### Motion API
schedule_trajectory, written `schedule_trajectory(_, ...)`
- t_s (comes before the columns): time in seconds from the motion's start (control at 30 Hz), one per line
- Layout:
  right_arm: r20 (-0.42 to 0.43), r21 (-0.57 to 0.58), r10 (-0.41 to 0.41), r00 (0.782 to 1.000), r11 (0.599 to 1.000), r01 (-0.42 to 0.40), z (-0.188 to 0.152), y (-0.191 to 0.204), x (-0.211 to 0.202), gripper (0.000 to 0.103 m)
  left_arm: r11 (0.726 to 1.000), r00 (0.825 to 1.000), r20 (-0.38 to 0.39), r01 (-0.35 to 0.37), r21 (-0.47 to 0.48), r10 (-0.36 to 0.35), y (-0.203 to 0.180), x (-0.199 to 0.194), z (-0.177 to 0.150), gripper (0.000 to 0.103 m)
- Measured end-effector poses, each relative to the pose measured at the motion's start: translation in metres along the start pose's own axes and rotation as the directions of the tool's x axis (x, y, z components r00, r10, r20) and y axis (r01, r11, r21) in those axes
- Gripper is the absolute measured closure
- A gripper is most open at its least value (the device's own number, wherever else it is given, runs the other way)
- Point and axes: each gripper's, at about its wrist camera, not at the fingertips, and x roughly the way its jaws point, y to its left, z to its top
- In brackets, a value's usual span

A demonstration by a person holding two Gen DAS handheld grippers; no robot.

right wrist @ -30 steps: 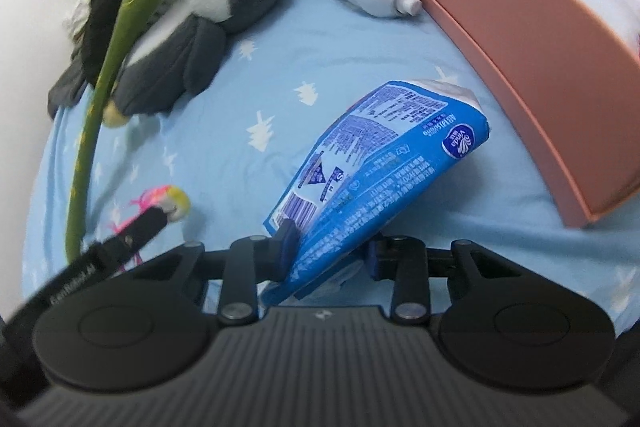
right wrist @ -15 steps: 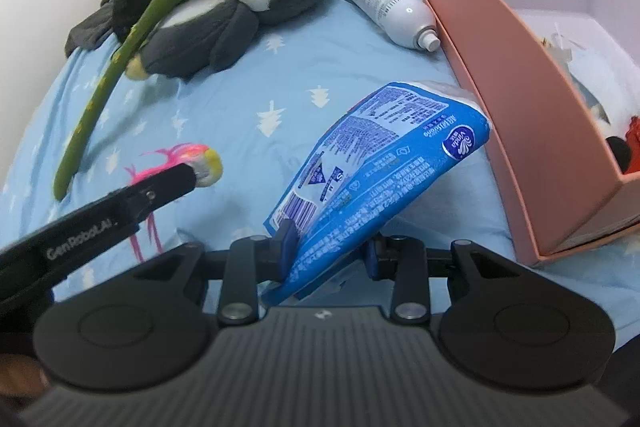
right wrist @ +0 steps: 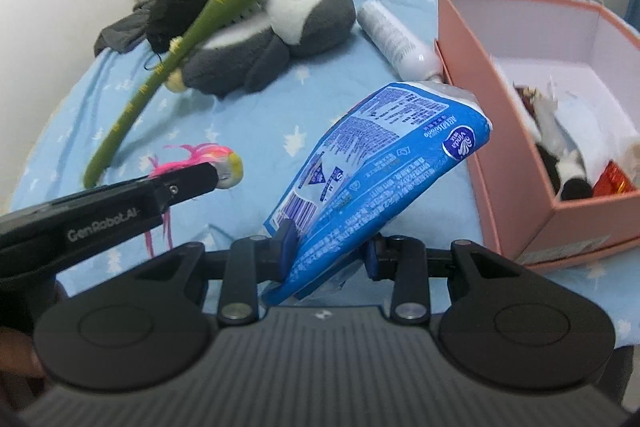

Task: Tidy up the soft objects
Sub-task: 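Carry the pink tassel with the left tool while the right tool carries the blue bag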

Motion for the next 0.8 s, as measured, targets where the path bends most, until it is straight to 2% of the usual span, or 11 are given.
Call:
schedule_trajectory(0.27, 0.085, -0.038, -0.001, 0.996, 0.999, 0.004, 0.031, -0.006, -0.041, 0.065, 0.999, 0.999, 0.034, 0.018, 0.048, -0.019, -0.039, -0.016, 0.032, 0.085)
schedule_trajectory(0.5, 0.15, -0.019, -0.017, 0.989, 1.0, 0.02, 0.055, -0.032, -0.073, 0.065, 0.992, 0.996, 0.044, 0.068, 0.107, -0.074, -0.084, -0.017, 0.062, 0.085)
schedule_trajectory(0.8, 0.207, 0.027, -0.106, 0.973, 0.994, 0.103, 0.07, -0.079, -0.1, 0.065, 0.971, 0.987, 0.003, 0.159, 0.179, -0.162, -0.142, 0.01, 0.087, 0.085)
